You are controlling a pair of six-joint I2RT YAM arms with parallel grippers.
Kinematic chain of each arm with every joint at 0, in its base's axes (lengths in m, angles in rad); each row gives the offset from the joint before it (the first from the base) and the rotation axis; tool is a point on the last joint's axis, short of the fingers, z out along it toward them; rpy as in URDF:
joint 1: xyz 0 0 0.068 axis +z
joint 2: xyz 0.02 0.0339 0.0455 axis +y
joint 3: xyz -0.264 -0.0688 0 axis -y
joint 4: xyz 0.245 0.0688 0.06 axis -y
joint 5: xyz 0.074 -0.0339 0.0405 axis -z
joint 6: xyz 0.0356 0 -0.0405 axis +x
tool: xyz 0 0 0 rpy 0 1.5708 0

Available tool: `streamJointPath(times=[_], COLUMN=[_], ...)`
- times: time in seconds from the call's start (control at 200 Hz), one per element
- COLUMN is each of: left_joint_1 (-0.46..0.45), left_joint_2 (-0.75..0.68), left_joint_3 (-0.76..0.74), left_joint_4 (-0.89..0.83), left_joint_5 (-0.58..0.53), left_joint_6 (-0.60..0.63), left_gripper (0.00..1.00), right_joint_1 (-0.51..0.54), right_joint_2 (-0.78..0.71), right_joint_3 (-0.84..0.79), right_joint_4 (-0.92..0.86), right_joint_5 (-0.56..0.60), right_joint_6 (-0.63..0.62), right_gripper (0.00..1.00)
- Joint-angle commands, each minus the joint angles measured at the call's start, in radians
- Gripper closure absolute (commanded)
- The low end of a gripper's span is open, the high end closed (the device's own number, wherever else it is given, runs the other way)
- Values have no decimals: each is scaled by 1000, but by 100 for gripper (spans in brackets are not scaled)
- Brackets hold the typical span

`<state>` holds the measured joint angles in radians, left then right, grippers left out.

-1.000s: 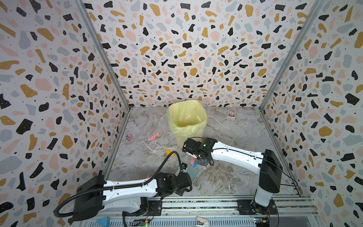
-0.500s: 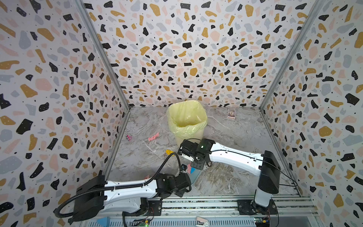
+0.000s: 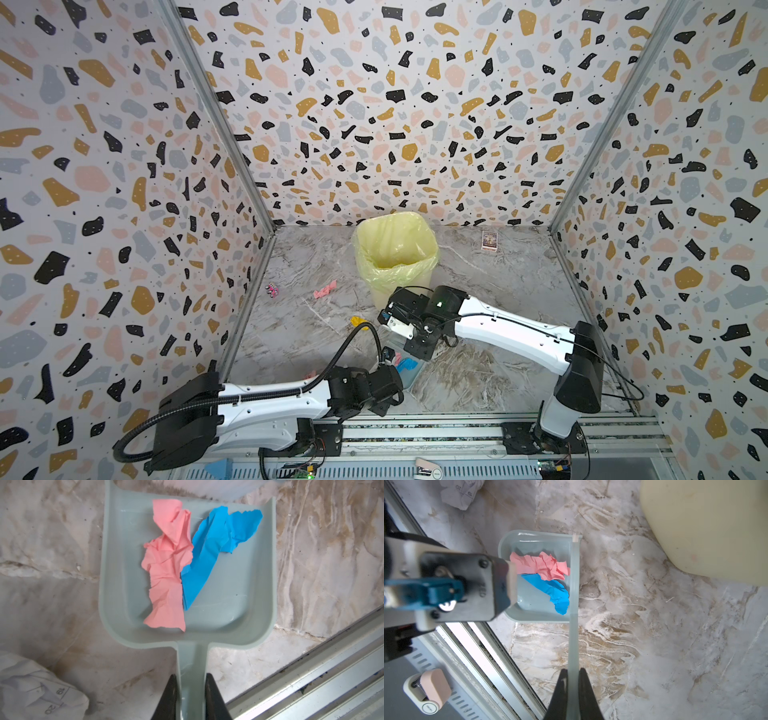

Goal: Sweep away the paper scraps from the table
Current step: 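Draw the brush back with the right gripper while the left lifts the dustpan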

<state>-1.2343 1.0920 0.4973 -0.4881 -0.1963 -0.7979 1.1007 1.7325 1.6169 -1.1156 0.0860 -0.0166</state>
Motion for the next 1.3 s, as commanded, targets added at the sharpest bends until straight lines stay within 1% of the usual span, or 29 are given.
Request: streamJointPath(times=[0.0, 0.19, 0.32, 0.586, 0.806, 0.901, 0.996, 1.297], left_joint_1=[6, 6, 6, 2, -24, -50, -70, -108], left_joint_2=[-16, -35, -35, -42, -59, -53, -37, -12], left_joint_3=[-6, 29, 64, 165, 250, 282, 328, 512], left_joint_4=[-4, 3, 5, -2, -20, -24, -44, -129], left_joint_5=[-21, -68, -96, -189, -242, -259, -277, -324], left_joint_6=[-3, 24, 57, 139, 232, 273, 300, 326], left_gripper=[100, 100, 100, 100, 100, 100, 100, 100], right_joint_1=[-31, -82, -127, -269, -435, -501, -540, -602], right_joint_2=[-68, -127, -184, -375, -508, -538, -554, -574], right_joint_3=[-17, -74, -119, -273, -353, -368, -377, -417], right_joint_4=[-30, 18, 53, 144, 188, 200, 204, 238], right_joint_5=[38, 53, 42, -78, -172, -216, -238, -289], right_joint_6=[19, 14, 20, 76, 95, 89, 84, 83], right_gripper=[100, 100, 100, 100, 100, 100, 100, 100])
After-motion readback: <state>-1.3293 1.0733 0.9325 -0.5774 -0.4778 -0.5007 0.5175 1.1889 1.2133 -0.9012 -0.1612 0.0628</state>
